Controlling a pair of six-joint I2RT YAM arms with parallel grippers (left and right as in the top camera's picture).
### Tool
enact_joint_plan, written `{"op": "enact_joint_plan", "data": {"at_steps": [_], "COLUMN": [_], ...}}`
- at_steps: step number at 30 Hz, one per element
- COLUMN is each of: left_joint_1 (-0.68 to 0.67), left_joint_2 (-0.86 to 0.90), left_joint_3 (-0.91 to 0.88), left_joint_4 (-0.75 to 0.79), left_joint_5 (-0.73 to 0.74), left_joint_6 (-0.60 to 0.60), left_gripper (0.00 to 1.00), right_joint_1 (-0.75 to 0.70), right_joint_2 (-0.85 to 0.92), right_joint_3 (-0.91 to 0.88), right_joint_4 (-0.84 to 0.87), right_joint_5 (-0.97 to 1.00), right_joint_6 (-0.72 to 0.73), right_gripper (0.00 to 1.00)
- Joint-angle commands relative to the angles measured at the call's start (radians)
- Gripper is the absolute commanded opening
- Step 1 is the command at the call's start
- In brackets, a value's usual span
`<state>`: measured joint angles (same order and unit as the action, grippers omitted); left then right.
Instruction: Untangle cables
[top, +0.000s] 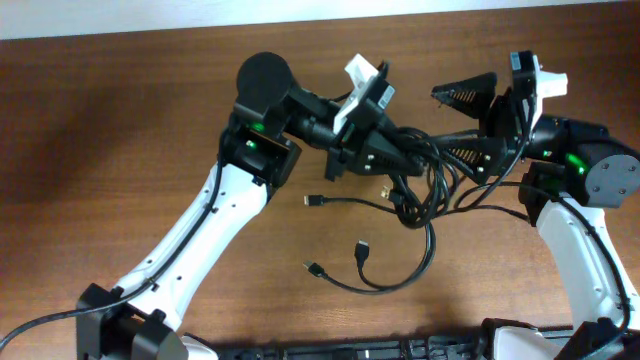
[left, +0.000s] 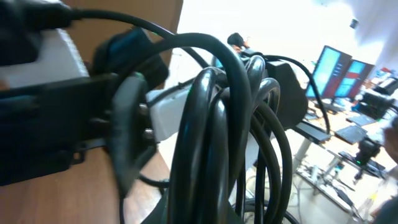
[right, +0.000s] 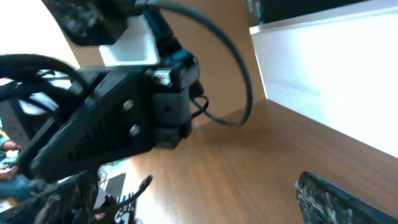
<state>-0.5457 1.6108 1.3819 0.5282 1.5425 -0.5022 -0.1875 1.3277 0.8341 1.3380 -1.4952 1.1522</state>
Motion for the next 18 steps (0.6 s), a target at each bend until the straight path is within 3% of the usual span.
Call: {"op": "enact_joint_plan", "data": {"at_steps": [1,18], "left_joint_1": [0.051,0.088], "left_joint_2": [-0.009,-0.005], "left_joint_3": [0.01,0.01], "left_joint_4": [0.006,-0.004], "left_joint_5": [-0.048,-0.15], "left_joint_6": [-0.009,0.002], "left_gripper": [0.0,0.0], "right_joint_1": [-0.003,0.064], "right_joint_2": [0.003,0.003], "right_joint_3": [0.007,0.008], "right_joint_4": [0.0,0.027], "right_joint_5": [-0.056,-0.019], "right_joint_6": [0.04,0.042], "right_gripper": [0.99,0.99]}}
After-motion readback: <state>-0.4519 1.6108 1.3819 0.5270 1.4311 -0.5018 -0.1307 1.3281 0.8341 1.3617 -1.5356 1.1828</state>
